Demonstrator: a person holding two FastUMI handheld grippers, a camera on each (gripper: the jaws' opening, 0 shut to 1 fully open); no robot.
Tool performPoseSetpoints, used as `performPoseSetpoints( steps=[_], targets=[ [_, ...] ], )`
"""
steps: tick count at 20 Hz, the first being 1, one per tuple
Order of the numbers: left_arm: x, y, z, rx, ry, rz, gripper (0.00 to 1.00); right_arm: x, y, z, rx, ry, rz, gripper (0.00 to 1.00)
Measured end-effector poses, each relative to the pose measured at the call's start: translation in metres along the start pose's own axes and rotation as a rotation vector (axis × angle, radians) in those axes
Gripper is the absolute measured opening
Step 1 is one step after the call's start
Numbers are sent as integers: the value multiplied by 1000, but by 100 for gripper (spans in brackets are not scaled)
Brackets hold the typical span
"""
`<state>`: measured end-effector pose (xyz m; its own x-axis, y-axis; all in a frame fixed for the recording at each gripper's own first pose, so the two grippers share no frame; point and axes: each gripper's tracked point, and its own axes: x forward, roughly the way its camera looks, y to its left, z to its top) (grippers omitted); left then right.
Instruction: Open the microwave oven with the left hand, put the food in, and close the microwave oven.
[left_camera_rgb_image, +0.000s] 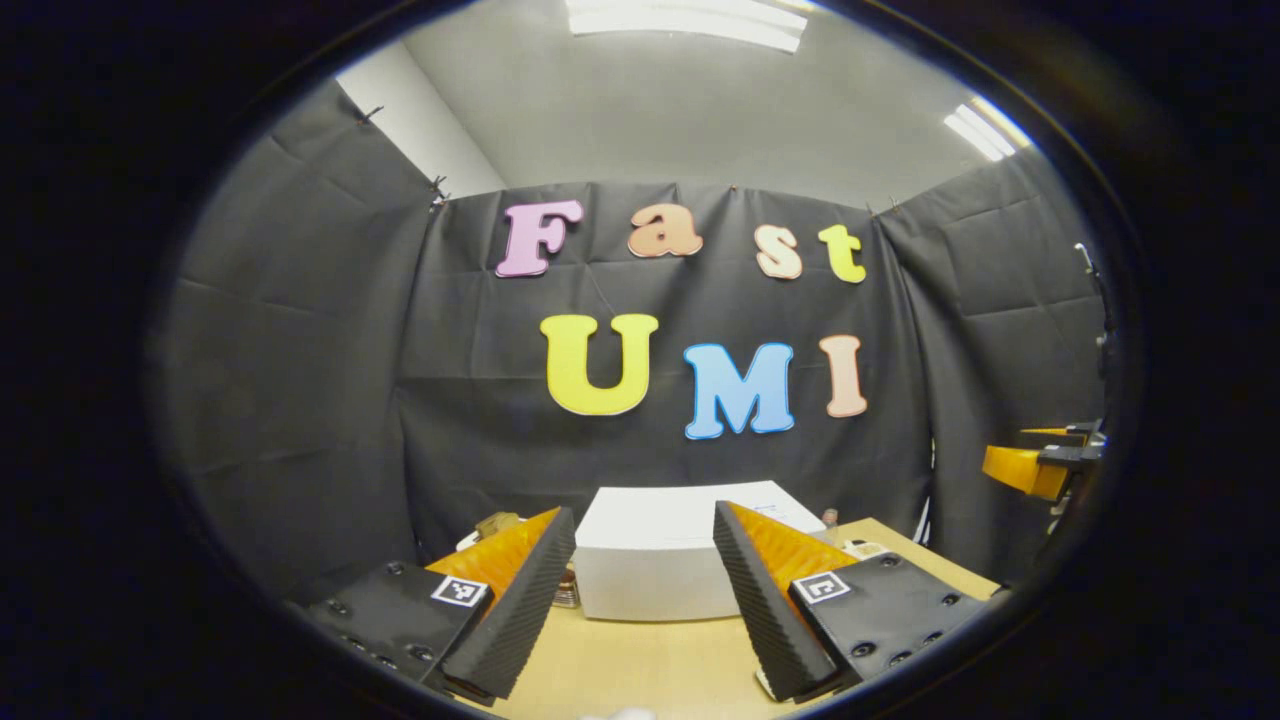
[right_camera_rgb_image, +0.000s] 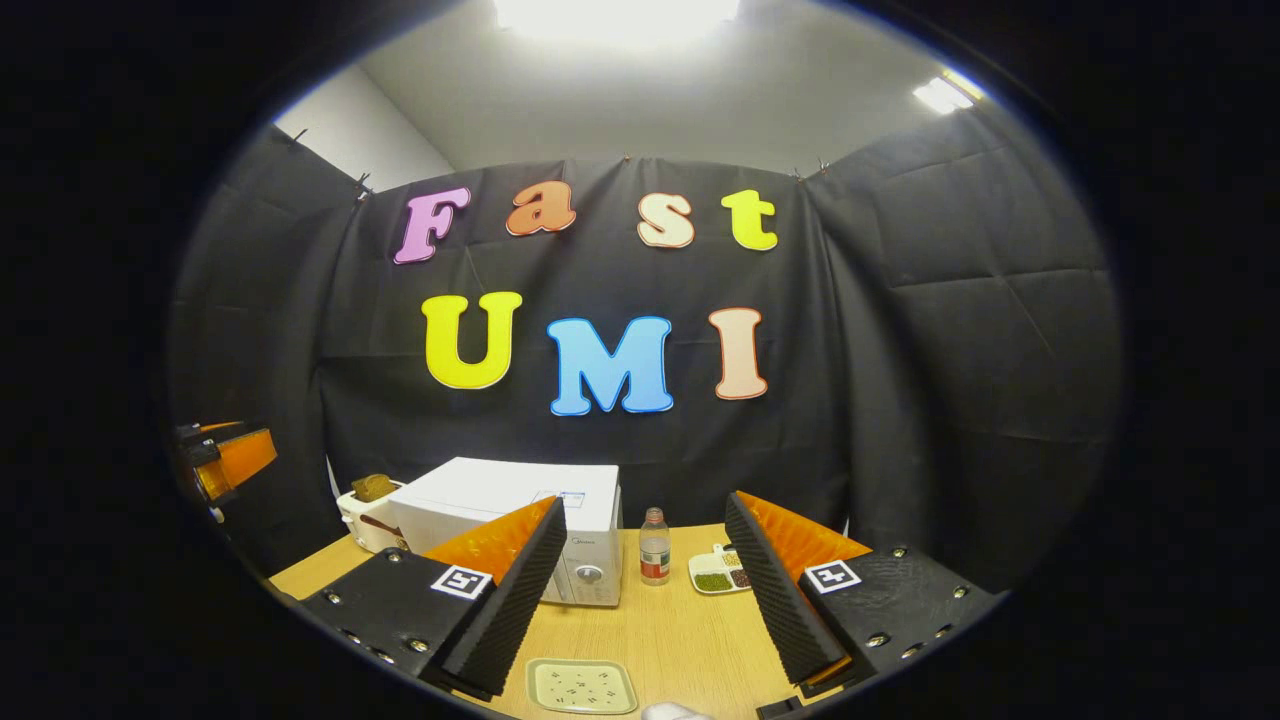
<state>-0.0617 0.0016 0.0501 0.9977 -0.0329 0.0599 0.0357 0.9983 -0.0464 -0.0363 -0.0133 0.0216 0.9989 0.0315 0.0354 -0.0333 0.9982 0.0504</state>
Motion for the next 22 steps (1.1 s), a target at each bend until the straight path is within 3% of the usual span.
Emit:
performPoseSetpoints(
  steps=[22],
  targets=[
    [-3,8,1,-8,-6,12,95,2,9,2,2,-5,10,98]
  ],
)
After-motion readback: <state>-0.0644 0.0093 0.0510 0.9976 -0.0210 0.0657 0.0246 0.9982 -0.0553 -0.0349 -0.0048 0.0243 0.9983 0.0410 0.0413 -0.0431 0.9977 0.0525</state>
